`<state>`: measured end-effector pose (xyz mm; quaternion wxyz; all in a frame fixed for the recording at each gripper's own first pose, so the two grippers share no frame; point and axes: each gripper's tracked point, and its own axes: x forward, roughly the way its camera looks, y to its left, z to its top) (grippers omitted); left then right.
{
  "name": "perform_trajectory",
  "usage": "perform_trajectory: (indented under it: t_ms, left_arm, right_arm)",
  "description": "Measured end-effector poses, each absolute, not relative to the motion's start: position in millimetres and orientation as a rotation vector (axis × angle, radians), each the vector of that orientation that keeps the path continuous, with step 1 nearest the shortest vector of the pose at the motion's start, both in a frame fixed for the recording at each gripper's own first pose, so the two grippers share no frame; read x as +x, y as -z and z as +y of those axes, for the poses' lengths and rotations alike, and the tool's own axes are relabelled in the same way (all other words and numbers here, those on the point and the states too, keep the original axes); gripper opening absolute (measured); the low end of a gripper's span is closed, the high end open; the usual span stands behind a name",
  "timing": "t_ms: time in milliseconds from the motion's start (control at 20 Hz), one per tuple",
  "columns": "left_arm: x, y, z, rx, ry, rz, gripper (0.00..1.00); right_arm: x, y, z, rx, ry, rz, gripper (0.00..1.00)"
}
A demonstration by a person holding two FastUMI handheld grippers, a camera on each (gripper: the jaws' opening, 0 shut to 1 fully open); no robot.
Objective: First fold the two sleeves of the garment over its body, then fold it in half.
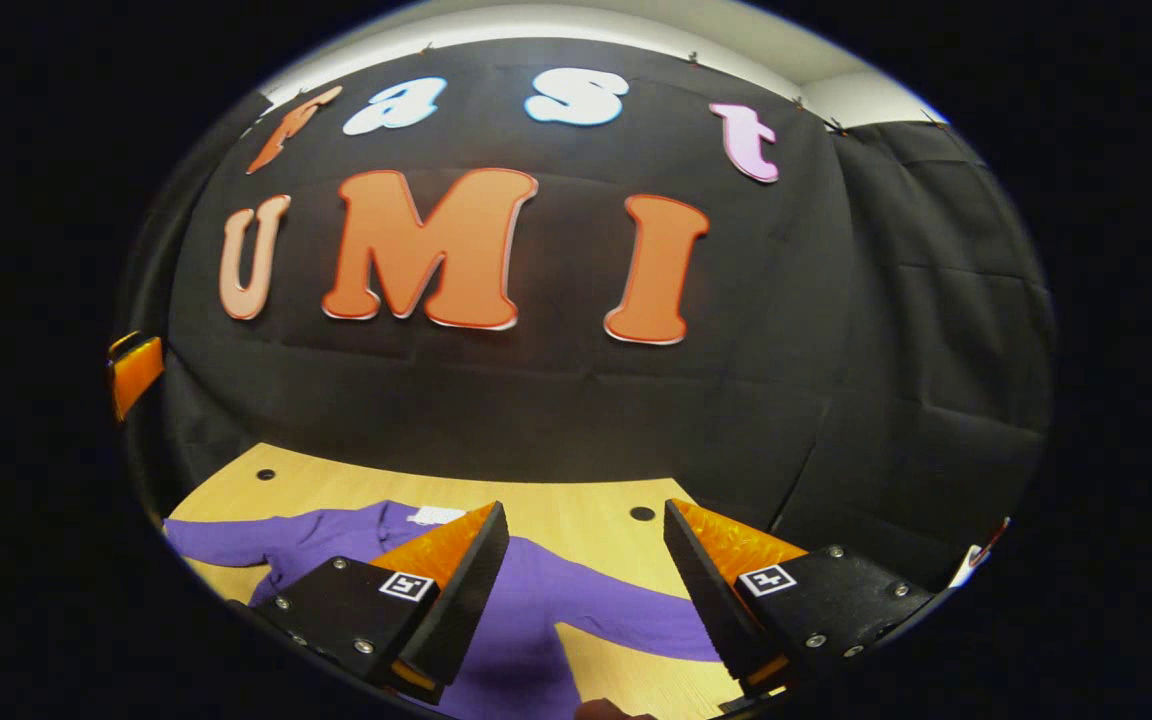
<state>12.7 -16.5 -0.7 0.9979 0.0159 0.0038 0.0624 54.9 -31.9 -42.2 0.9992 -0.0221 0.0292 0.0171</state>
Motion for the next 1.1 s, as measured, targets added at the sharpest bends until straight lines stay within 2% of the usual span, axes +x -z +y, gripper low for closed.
perform_trajectory:
  t_ms: [300, 500, 600, 900, 1100]
  left_arm:
    - [18.8, 7.0, -21.4, 0.032, -0.126, 0.038, 0.97]
    - [16.3, 7.6, -18.7, 0.044, -0.152, 0.046, 0.97]
    - [14.6, 10.1, -17.9, 0.042, -0.167, 0.057, 0.97]
    - [12.9, 25.4, -23.5, 0.028, -0.201, 0.120, 0.97]
    - [6.1, 36.3, -25.2, 0.040, -0.228, 0.163, 0.97]
  right_arm:
    - [71.1, 113.0, -104.8, -0.057, 0.154, 0.235, 0.95]
    - [84.3, 157.2, -136.5, -0.007, 0.213, 0.359, 0.95]
    - [86.9, 182.6, -166.0, 0.010, 0.296, 0.433, 0.95]
    - [82.1, 259.9, -218.2, 0.102, 0.379, 0.709, 0.96]
    - [84.2, 298.9, -241.6, 0.180, 0.346, 0.858, 0.96]
